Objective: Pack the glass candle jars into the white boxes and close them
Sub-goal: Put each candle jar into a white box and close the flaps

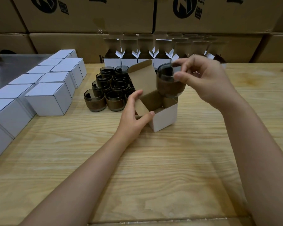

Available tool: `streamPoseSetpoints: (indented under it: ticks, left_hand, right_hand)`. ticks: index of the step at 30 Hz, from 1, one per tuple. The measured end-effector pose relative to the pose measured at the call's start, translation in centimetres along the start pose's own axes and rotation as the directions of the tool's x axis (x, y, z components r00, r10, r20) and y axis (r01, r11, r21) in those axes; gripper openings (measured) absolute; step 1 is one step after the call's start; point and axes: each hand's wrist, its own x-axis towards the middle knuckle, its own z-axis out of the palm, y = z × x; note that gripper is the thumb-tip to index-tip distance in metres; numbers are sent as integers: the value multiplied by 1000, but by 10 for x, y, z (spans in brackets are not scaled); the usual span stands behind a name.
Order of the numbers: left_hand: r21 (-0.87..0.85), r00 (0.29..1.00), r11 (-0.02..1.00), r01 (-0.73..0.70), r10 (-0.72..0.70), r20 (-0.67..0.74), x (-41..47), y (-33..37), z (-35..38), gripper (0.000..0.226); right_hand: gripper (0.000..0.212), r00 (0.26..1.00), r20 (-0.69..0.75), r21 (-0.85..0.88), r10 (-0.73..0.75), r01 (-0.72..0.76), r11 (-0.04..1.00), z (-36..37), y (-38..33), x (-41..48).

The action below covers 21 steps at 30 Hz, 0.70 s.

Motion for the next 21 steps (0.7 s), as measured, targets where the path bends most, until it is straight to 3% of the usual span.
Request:
streamPoseSetpoints:
  ticks: [5,12,17,21]
  left_hand:
    - [-19,999,999,-40,41,23,0,1,-1,73]
    - [-96,992,989,-109,115,58,-1,4,0,76]
    - [-163,994,982,-95,101,33,0,3,-1,73]
    - [-167,993,982,-92,102,52,0,2,-1,70]
  right_hand:
    - [12,996,85,-1,8,-8,1000,1,-8,-1]
    - [14,983,165,138,-82,59,989,7,-13,-2]
    - [21,971,238,71,0,-17,997,7,-1,-2]
    - [13,956,288,16,61,-68,998,5,6,-2]
